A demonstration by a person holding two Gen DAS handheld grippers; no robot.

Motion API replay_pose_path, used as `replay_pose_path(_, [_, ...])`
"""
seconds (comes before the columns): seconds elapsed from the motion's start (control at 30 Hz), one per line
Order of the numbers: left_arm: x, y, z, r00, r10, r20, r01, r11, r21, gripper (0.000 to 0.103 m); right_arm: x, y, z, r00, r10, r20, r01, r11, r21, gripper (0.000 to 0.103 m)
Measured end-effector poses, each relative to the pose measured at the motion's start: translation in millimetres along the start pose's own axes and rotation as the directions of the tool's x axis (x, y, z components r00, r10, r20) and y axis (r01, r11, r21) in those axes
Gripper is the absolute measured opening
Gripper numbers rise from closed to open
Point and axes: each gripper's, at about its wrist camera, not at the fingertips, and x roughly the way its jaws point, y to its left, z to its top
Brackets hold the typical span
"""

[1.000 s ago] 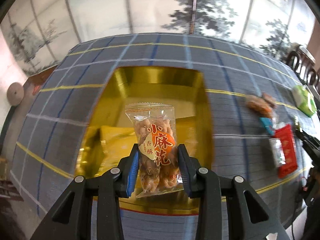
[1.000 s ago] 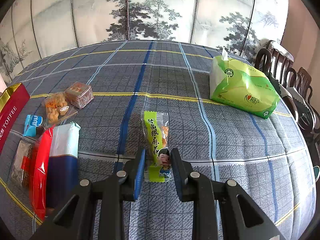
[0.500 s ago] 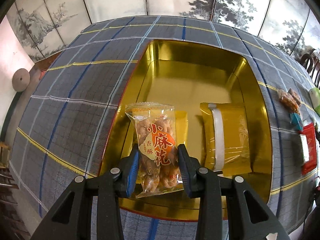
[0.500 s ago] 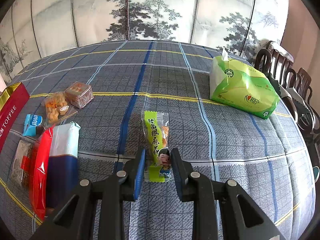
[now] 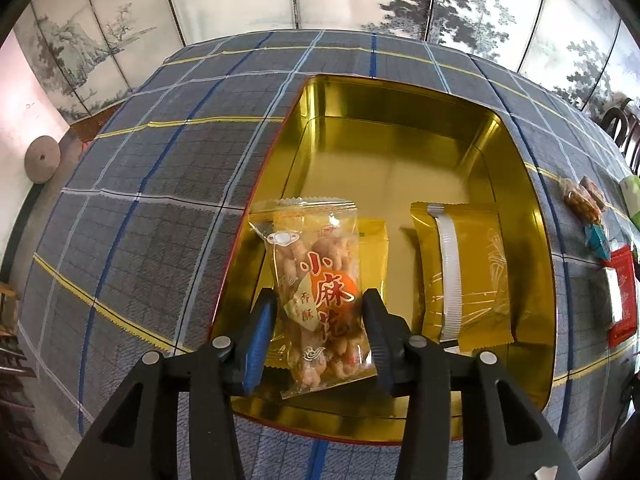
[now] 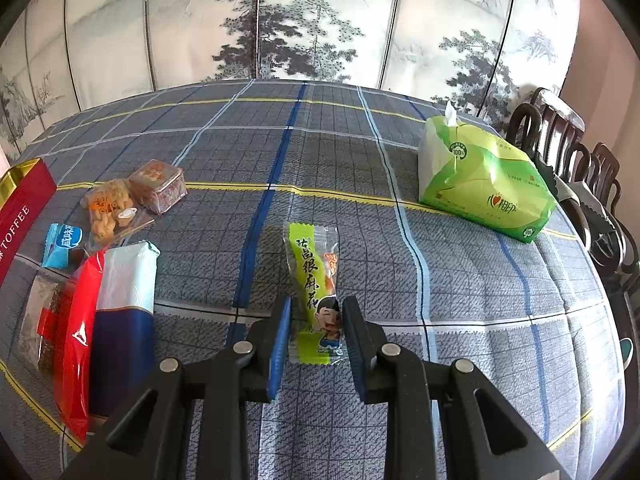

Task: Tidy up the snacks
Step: 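Lower the twisted-dough bag into the tin and open the left gripper, then carry the green cartoon packet with the right gripper down into the tin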

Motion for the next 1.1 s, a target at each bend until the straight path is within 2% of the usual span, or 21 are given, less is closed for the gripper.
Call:
replay_pose_path(0.17, [-7.7,-0.5,-1.5,1.000,0.006,0.023,-0.006,1.000,0.003,0.052,0.1,-0.2,-0.1,1.000,-0.001,0.000,0.001,1.000,-0.001,0.027])
replay_pose_path(0.4, [-21.8,-3.1,-0.7,0.998,-0.002,0.059,0.002,1.000,0.002,0.058,-0.1,3.5,-0.4,1.000,-0.019,0.001,0.019,1.000,-0.013,0.026])
replay_pose_path(0.57, [-33.4,-7.7,-3.4,0.995,0.018,0.093,-0.019,1.000,0.017,0.065,1.2,6.8,3.1,0.999,-0.030,-0.023,0.030,1.000,-0.003,0.026])
replay_pose_path(0.93, [-48.1,-7.6,-14.6,0.994,0.011,0.113,-0.010,1.000,-0.002,0.069,2.8,15.6,11.3,0.994,-0.088,-0.064,0.088,0.996,0.001,0.026])
replay_pose_path(1.1, [-57.3,-6.9,-18.3,0.990,0.022,0.137,-0.023,1.000,0.005,0.075,3.4,17.1,13.5,0.991,-0.105,-0.082,0.106,0.994,0.005,0.026])
